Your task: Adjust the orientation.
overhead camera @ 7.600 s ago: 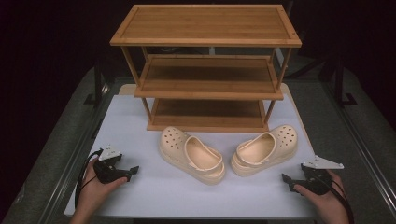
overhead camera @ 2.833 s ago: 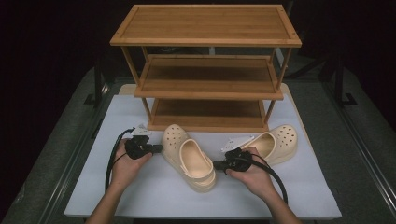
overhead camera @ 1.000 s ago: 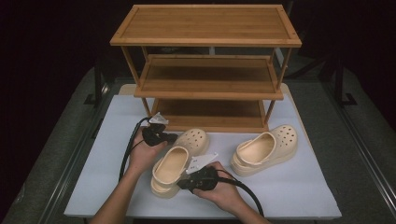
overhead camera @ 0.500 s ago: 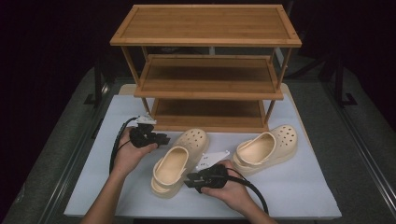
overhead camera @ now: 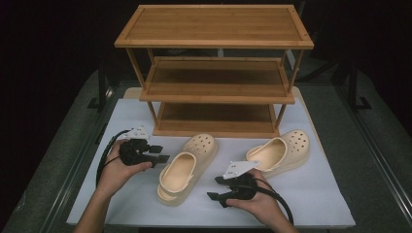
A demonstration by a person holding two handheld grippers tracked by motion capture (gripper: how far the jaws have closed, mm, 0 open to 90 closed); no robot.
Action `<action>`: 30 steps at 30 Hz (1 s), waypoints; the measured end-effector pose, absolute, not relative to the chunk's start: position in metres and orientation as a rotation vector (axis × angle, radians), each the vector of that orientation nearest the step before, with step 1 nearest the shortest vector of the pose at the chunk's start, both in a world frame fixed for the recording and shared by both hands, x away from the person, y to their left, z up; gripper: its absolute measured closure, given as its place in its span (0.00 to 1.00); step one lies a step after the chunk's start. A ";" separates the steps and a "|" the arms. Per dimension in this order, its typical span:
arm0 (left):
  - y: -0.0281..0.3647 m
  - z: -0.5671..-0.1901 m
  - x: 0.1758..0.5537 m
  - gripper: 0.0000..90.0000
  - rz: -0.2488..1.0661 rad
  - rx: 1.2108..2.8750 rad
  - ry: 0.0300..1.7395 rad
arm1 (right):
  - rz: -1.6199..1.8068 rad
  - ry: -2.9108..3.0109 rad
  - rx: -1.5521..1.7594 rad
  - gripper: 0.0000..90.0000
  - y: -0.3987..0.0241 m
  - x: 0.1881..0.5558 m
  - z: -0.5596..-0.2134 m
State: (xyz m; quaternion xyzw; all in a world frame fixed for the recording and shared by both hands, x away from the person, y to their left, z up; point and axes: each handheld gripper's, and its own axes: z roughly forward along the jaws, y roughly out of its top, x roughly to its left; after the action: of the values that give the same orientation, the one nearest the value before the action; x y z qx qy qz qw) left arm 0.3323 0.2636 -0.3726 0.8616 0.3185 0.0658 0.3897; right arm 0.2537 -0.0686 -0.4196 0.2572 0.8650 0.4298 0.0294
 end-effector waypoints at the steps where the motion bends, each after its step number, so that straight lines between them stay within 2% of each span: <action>1: 0.262 -0.374 0.332 0.54 0.162 2.189 0.805 | 1.325 2.668 0.793 0.45 -0.069 0.254 -0.420; 10: 0.245 -0.379 0.331 0.54 0.150 2.215 0.757 | 1.330 2.587 0.884 0.44 -0.120 0.237 -0.418; 18: 0.235 -0.386 0.331 0.56 0.173 2.259 0.733 | 1.328 2.540 0.939 0.44 -0.147 0.231 -0.417; 20: 0.230 -0.389 0.331 0.64 0.200 2.277 0.715 | 1.304 2.518 0.961 0.43 -0.156 0.230 -0.416; 21: 0.230 -0.389 0.331 0.72 0.200 2.277 0.715 | 1.304 2.518 0.961 0.43 -0.156 0.230 -0.416; 22: 0.229 -0.389 0.330 0.72 0.199 2.283 0.703 | 1.301 2.513 0.969 0.43 -0.159 0.229 -0.416; 26: 0.226 -0.386 0.327 0.83 0.239 2.303 0.713 | 1.284 2.479 1.009 0.43 -0.173 0.227 -0.416; 30: 0.226 -0.384 0.326 0.90 0.326 2.317 0.726 | 1.265 2.445 1.042 0.43 -0.187 0.223 -0.416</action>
State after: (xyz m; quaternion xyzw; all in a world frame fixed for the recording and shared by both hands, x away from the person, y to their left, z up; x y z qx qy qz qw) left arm 0.3260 0.2265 -0.3835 0.8897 0.2789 0.1250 0.3391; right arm 0.2233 -0.1875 -0.4155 0.3523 0.8266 0.4276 0.0989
